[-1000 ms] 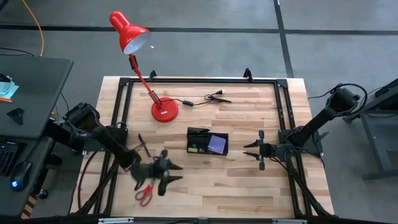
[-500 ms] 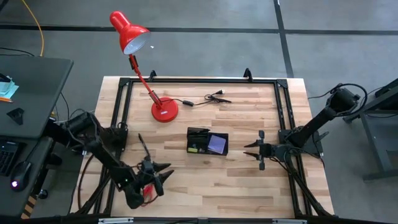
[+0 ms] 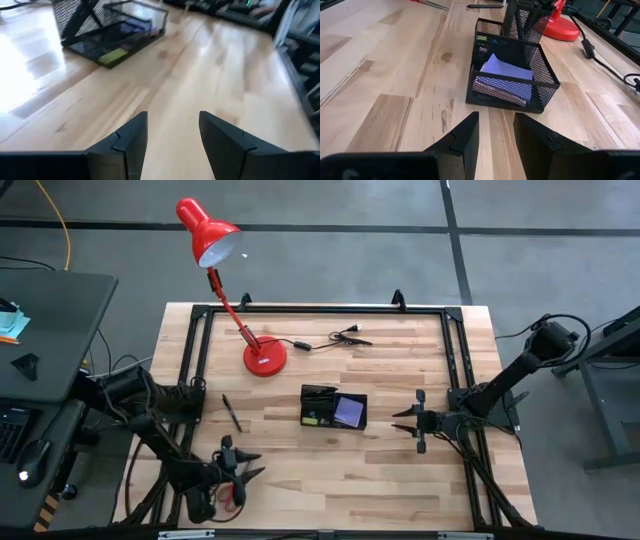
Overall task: Pick and place office supplies into organizer
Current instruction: Put the red scissors into the black desk organizer
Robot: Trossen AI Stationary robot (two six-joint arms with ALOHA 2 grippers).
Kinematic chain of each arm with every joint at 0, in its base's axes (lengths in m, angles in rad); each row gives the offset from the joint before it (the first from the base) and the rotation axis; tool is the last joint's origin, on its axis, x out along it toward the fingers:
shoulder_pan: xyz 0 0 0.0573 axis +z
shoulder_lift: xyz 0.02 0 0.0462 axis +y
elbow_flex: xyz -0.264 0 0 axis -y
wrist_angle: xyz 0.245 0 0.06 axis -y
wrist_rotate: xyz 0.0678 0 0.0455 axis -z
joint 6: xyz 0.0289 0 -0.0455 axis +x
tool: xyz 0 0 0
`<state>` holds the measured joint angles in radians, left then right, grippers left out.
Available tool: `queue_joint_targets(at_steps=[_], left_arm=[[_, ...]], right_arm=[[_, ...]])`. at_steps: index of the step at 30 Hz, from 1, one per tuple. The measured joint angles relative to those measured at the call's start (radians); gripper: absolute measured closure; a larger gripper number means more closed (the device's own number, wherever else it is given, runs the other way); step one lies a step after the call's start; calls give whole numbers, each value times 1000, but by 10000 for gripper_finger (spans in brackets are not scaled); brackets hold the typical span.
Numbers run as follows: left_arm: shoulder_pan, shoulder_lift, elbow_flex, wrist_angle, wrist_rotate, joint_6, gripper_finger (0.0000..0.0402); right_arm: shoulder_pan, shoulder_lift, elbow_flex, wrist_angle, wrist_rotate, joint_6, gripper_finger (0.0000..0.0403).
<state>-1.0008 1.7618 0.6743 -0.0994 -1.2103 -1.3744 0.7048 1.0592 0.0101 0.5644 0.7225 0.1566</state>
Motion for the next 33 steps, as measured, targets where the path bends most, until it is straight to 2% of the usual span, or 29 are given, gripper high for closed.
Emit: queue_joint_targets(at_steps=[5, 12, 16, 22, 27, 33], left_arm=[[-32, -3, 0, -67, 47, -18, 236], [-27, -4, 0, -119, 222, -21, 236], [-26, -5, 0, -180, 229, -35, 236], [-27, -5, 0, -284, 286, -135, 236], [-29, -5, 0, -278, 367, -149, 236], [-29, -23, 8, -301, 390, -167, 236]], right_arm=[[0, 0, 0, 0, 0, 0, 288], [0, 0, 0, 0, 0, 0, 288], [0, 0, 0, 0, 0, 0, 288], [0, 0, 0, 0, 0, 0, 288], [0, 0, 0, 0, 0, 0, 288], [0, 0, 0, 0, 0, 0, 288]])
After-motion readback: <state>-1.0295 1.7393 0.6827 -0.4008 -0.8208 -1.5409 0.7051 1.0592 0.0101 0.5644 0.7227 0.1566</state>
